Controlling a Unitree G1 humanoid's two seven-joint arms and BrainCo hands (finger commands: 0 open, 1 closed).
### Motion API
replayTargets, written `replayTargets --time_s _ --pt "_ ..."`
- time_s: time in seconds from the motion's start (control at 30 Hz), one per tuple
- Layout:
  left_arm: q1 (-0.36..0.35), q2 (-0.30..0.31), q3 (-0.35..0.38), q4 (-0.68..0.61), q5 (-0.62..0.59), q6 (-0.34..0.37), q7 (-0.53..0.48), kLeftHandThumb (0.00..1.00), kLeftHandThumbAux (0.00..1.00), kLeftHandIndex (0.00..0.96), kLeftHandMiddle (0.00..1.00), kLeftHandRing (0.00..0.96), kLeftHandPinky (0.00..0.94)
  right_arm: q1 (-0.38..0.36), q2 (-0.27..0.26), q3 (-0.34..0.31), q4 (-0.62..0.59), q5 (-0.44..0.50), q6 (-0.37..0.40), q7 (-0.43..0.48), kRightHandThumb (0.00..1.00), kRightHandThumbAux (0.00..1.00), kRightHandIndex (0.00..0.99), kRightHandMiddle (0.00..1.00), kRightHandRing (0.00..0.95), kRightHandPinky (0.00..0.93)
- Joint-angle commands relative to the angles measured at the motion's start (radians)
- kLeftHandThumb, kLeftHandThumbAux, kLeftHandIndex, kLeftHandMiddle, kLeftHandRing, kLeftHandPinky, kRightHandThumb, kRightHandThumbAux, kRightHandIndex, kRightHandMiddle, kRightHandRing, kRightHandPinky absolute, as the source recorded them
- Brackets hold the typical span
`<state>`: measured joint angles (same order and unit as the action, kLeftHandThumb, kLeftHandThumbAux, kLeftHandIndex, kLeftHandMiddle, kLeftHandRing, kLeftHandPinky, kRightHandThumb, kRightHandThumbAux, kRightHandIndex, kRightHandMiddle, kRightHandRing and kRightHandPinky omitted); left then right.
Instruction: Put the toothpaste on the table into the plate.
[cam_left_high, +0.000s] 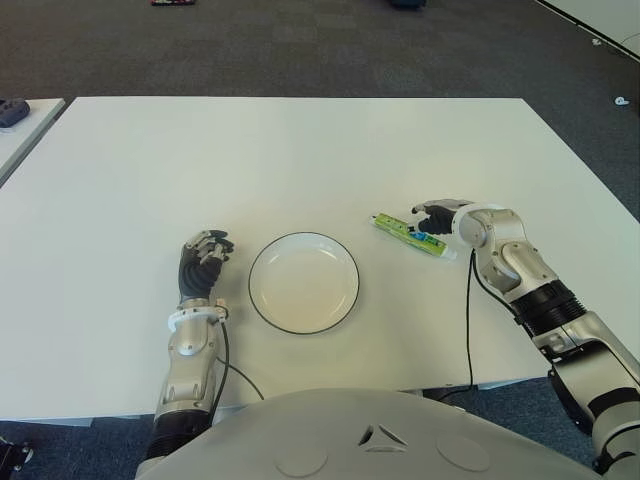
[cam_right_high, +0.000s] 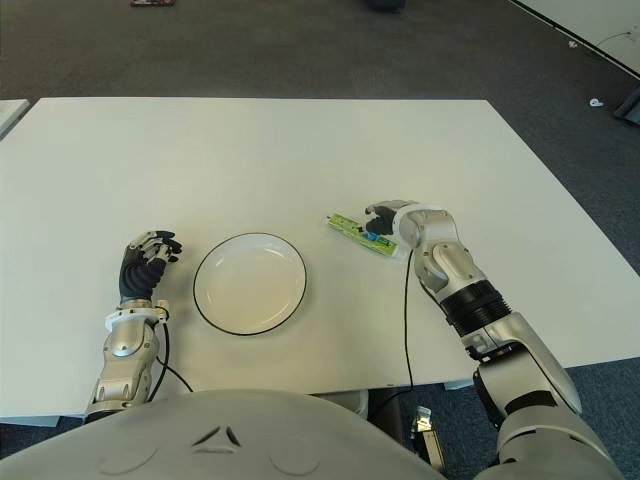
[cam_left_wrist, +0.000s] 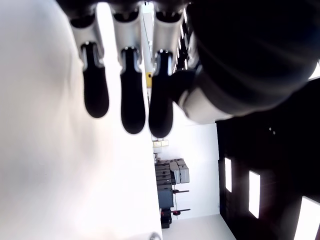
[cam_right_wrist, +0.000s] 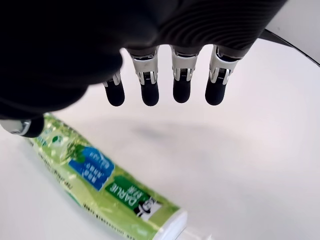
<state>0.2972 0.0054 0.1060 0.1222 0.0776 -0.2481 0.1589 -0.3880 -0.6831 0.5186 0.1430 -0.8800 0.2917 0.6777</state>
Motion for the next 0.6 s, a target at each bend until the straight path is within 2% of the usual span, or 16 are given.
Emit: replayTargets --time_s 0.03,0.27,0.6 --pt "-0.001 -0.012 0.0 0.006 0.002 0.016 0.013 0.701 0.718 0.428 0.517 0.507 0.48 0.01 0.017 0.018 0.011 -0.021 -0.009 0.002 0.492 0.197 0.0 0.0 0.0 0.0" --pt "-0.003 -0.02 0.006 0.015 -0.004 0.006 0.016 0.702 0.717 0.428 0.518 0.504 0.476 0.013 0.046 0.046 0.067 -0.051 -0.006 -0.023 0.517 0.208 0.0 0.0 0.0 0.0" --pt "0.003 -0.024 0.015 0.018 -0.011 -0.007 0.019 0.704 0.717 0.428 0.522 0.505 0.481 -0.027 0.134 0.091 0.228 -0.085 0.005 -0.066 0.523 0.236 0.0 0.0 0.0 0.0"
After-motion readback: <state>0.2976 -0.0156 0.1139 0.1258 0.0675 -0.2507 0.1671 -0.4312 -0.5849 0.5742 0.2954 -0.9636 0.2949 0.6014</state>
